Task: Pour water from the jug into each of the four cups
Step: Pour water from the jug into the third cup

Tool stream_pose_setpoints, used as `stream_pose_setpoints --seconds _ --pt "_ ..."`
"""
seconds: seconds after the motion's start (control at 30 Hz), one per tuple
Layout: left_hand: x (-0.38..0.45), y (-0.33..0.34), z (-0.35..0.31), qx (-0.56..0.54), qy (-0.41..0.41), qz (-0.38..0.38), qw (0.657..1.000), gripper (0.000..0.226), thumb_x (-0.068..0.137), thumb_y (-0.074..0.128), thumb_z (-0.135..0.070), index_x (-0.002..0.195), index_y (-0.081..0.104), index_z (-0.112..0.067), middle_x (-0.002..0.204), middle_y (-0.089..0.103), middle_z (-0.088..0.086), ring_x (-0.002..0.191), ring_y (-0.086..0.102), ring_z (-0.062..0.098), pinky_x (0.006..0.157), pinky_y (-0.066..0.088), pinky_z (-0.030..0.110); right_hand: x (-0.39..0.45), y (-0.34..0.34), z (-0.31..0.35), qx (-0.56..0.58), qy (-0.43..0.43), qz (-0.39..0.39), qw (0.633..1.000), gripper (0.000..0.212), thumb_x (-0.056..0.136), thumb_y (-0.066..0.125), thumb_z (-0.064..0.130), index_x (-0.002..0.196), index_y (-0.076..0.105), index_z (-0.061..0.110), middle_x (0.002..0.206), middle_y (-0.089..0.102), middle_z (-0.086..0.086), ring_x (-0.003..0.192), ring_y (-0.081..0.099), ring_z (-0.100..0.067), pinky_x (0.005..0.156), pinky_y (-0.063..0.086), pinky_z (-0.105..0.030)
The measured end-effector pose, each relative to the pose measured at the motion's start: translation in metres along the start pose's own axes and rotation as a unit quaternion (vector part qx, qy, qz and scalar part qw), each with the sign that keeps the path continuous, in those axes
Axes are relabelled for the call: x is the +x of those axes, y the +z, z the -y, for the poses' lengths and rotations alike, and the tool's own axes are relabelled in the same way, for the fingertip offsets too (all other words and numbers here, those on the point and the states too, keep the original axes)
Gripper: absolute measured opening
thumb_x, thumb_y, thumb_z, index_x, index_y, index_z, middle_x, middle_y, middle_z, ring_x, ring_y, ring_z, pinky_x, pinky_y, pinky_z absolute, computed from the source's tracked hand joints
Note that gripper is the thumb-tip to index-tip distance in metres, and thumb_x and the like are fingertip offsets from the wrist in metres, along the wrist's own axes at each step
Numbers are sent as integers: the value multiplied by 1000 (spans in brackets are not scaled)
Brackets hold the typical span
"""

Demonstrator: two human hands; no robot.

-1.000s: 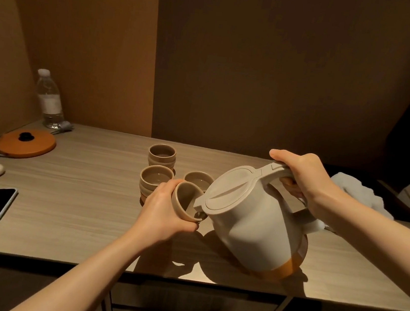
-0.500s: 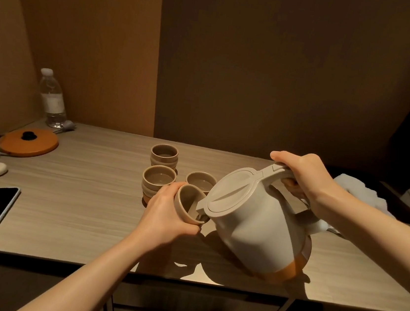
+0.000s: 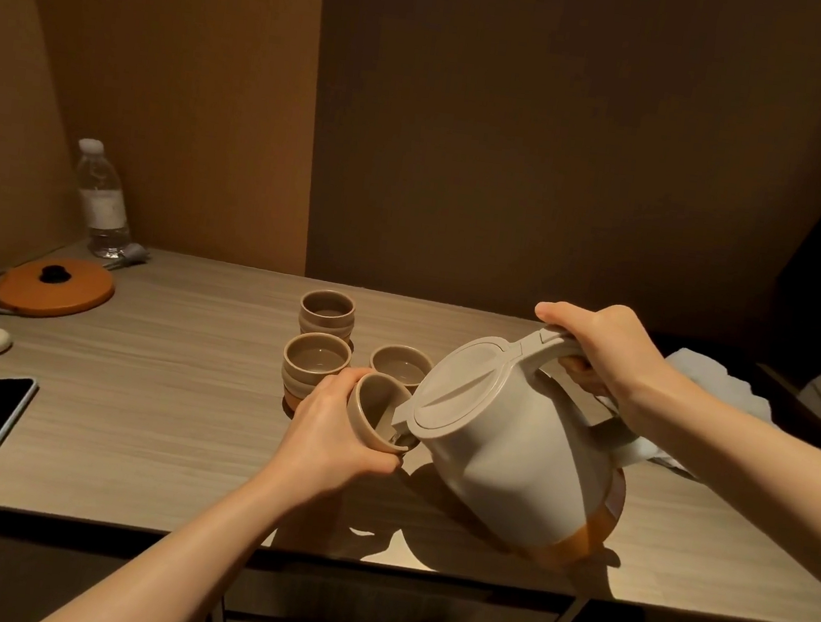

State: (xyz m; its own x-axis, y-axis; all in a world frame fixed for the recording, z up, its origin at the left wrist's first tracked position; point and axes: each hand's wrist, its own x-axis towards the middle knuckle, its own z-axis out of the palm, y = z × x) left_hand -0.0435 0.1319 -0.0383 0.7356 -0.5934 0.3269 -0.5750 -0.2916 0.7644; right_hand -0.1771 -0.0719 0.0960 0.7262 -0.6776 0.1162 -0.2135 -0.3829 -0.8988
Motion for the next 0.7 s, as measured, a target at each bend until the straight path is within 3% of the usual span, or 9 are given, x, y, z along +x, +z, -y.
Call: stream_pose_setpoints --seconds 0.37,0.53,0.7 --pt "0 0 2 -4 -8 10 1000 86 42 87 -35 118 48 -32 115 57 -10 107 53 10 89 47 30 0 2 0 -19 -20 5 1000 46 90 61 35 51 54 11 32 40 8 27 36 -3 37 29 -17" --pt "-2 2 3 -16 -6 14 1000 84 45 90 -30 116 45 -36 104 54 -23 101 53 4 75 37 9 2 2 0 -30 -19 1 999 44 91 62 37 54 59 12 32 43 11 28 40 -1 43 31 -19" --pt "-3 3 2 -19 -8 16 1000 85 47 91 -28 117 44 -36 105 53 -22 101 52 4 71 33 4 2 3 -1 -38 -33 -1 999 44 90 63 37 52 61 14 34 45 9 29 42 -1 41 33 -18"
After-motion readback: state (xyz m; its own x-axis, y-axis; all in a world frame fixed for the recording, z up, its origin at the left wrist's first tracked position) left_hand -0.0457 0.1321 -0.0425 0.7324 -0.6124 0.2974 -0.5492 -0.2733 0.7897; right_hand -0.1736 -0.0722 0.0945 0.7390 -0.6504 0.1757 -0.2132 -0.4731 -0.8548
